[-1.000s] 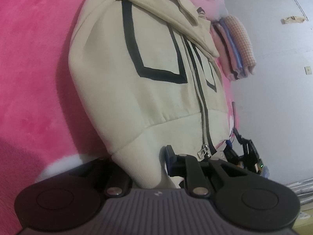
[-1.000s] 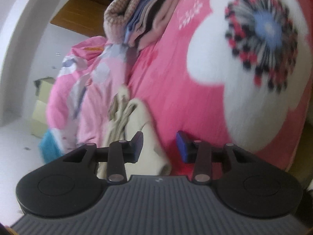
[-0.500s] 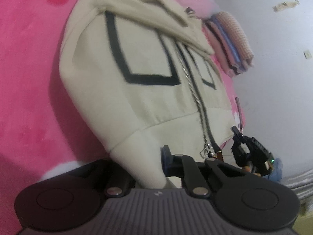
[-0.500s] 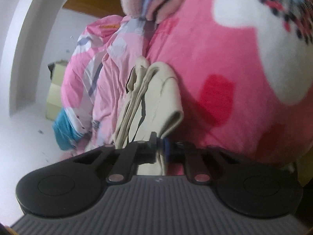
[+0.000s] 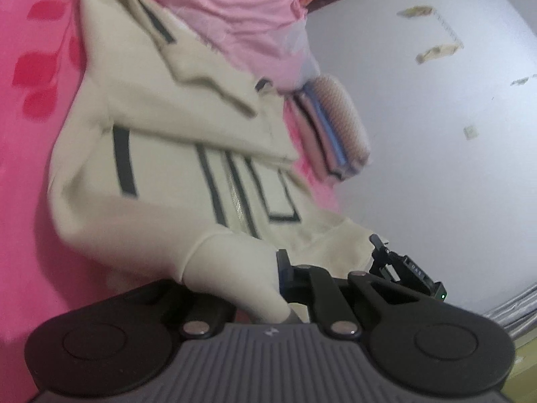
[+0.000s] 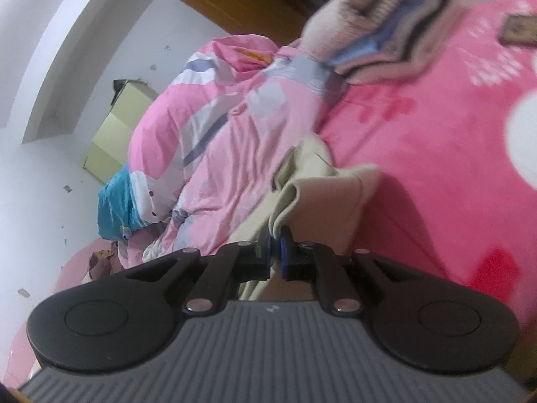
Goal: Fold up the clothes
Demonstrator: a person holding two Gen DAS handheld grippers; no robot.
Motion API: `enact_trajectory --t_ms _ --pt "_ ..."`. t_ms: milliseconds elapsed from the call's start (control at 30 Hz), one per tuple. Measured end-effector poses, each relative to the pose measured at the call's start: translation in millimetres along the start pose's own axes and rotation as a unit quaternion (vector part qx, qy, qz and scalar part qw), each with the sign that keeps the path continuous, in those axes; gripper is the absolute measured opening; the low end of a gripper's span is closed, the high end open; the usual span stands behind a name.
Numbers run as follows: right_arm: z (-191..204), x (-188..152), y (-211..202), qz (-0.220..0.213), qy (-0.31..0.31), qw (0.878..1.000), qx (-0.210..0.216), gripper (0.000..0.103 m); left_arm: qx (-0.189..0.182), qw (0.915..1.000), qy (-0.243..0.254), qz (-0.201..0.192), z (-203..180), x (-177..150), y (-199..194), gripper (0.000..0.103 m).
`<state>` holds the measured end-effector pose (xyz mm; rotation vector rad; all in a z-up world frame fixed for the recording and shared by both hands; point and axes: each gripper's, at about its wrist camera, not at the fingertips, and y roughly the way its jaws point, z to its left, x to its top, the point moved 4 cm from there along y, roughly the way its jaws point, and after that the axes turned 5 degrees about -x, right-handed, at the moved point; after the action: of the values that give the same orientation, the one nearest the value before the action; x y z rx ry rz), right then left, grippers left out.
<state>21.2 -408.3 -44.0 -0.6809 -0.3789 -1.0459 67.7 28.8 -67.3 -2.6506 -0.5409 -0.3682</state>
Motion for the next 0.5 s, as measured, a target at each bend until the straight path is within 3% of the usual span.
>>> enact_trajectory --t_ms 200,333,433,500 --pt "33.7 42.1 51.5 0.014 -0.041 0.999 0.012 0.004 -0.015 0.9991 -0.003 -0.038 2.0 50.4 -3.0 0.006" --pt "47.3 73.9 104.7 0.03 -0.057 0.998 0.018 0.004 -0.004 0.9981 -0.003 -0.061 10.7 87.1 0.8 0.006" --pt "43.6 91.9 163.8 0.052 -0.052 0.997 0.016 0.004 0.009 0.9965 -0.027 -0.078 32.6 118.6 10.0 0.008" --pt "31.2 95.7 203.2 0.069 -0.035 0.997 0.006 0.004 0.013 0.9928 -0.073 -0.094 60.1 139.6 19.3 0.014"
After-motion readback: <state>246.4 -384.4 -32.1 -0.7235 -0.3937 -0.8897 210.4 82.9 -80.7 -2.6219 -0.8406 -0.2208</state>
